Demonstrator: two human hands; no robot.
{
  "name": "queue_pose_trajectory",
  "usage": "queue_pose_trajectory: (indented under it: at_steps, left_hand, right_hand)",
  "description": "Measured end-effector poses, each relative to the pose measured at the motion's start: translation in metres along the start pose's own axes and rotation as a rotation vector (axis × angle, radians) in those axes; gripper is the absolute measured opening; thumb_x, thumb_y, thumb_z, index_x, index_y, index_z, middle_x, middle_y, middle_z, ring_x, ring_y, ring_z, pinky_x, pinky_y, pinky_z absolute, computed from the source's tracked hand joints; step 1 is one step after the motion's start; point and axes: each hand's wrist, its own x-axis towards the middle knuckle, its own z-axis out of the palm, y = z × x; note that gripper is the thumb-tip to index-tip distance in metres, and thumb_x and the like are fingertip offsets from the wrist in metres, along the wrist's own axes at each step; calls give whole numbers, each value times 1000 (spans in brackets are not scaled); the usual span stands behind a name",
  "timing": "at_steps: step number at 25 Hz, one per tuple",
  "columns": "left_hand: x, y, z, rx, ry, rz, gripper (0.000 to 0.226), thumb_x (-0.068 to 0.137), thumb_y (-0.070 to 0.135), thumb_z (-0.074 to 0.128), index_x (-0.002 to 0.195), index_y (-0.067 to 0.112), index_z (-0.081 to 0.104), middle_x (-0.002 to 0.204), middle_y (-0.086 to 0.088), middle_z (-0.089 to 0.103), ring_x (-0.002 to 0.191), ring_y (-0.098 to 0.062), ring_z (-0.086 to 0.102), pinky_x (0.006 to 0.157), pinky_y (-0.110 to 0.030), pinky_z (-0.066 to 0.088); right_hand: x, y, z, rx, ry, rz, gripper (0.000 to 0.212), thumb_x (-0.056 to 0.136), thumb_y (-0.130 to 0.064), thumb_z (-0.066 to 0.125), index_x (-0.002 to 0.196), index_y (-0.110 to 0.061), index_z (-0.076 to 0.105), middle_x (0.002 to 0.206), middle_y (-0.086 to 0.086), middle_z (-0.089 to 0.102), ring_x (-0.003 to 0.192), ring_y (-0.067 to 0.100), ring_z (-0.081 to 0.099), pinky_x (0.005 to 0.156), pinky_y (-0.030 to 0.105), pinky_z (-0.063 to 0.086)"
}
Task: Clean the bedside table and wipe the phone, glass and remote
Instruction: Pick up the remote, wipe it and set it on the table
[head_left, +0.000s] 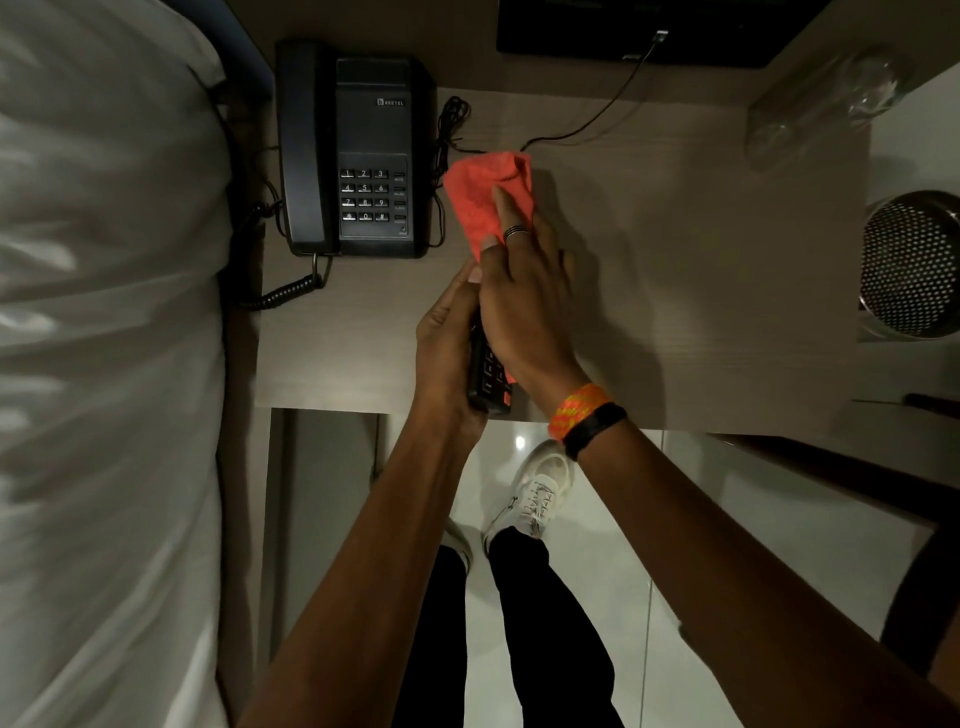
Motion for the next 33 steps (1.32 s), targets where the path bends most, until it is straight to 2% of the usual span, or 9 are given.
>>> queue_pose_trajectory:
  at_steps: [8, 12, 15, 17, 19, 22, 26, 29, 33]
  left_hand:
    - [16, 8, 11, 25, 52, 87, 28, 103, 7, 47, 125, -5, 60, 67, 3, 70, 59, -7, 63, 59, -20, 56]
    - [29, 17, 8, 129, 161, 65, 37, 106, 16, 47, 133, -8, 55, 94, -7, 68, 86, -18, 68, 85, -36, 60]
    - [40, 25, -1, 9, 179, 81, 41, 104, 10, 50, 139, -10, 50, 121, -23, 62, 109, -30, 54, 109, -49, 44]
    - [42, 36, -10, -55, 168, 73, 42, 104, 12, 50, 141, -9, 50, 136, -27, 57, 113, -31, 55, 106, -46, 46]
    - [43, 48, -21, -39, 149, 91, 42, 104, 17, 49, 141, -4, 52, 137, -25, 58, 107, -29, 60, 98, -41, 51]
    - [41, 62, -39, 110, 122, 137, 39, 104, 24, 51, 139, 7, 57, 120, -12, 66, 90, -15, 66, 75, -28, 55]
    - [35, 60, -45, 173, 65, 127, 36, 103, 29, 53, 135, 13, 61, 116, -8, 70, 92, -13, 70, 70, -26, 57]
    - [31, 44, -29, 145, 14, 77, 36, 102, 29, 56, 131, 10, 64, 107, -6, 74, 83, -14, 72, 67, -29, 59]
    - [28, 3, 22, 211, -133, 24, 36, 100, 13, 58, 136, 9, 61, 126, -19, 70, 100, -27, 70, 87, -40, 58]
  right_hand:
    - [-41, 5, -14, 320, -103, 141, 48, 108, -20, 37, 155, -29, 32, 158, 2, 39, 140, 22, 41, 121, 37, 33]
    - [-82, 16, -27, 423, -163, 87, 49, 104, -6, 46, 149, -25, 44, 149, -2, 48, 131, 3, 46, 107, 2, 33]
    - [-90, 38, -41, 449, -309, -16, 53, 94, 11, 51, 140, -16, 57, 145, 0, 56, 136, 7, 50, 119, 20, 35]
    - [-81, 54, -52, 437, -423, -85, 55, 89, 10, 51, 133, -21, 64, 139, -7, 60, 132, 2, 53, 115, 18, 37]
    - [-65, 75, -53, 163, -360, -334, 55, 87, -2, 50, 132, -32, 64, 139, -11, 58, 128, 3, 53, 113, 18, 38]
    - [-38, 109, -35, -577, -283, -806, 55, 92, -17, 45, 143, -37, 51, 153, -6, 48, 132, 19, 48, 104, 41, 43]
    - [-27, 142, -9, -978, -529, -833, 54, 103, -41, 31, 157, -36, 23, 171, -1, 9, 158, 29, 11, 115, 64, 23]
    - [-32, 134, -8, -577, -232, -694, 44, 102, -37, 39, 144, -31, 52, 164, 1, 34, 153, 22, 29, 121, 56, 22]
    - [-18, 100, -43, 570, 48, 126, 31, 100, -37, 55, 124, -23, 69, 123, -7, 71, 117, 12, 65, 100, 36, 52]
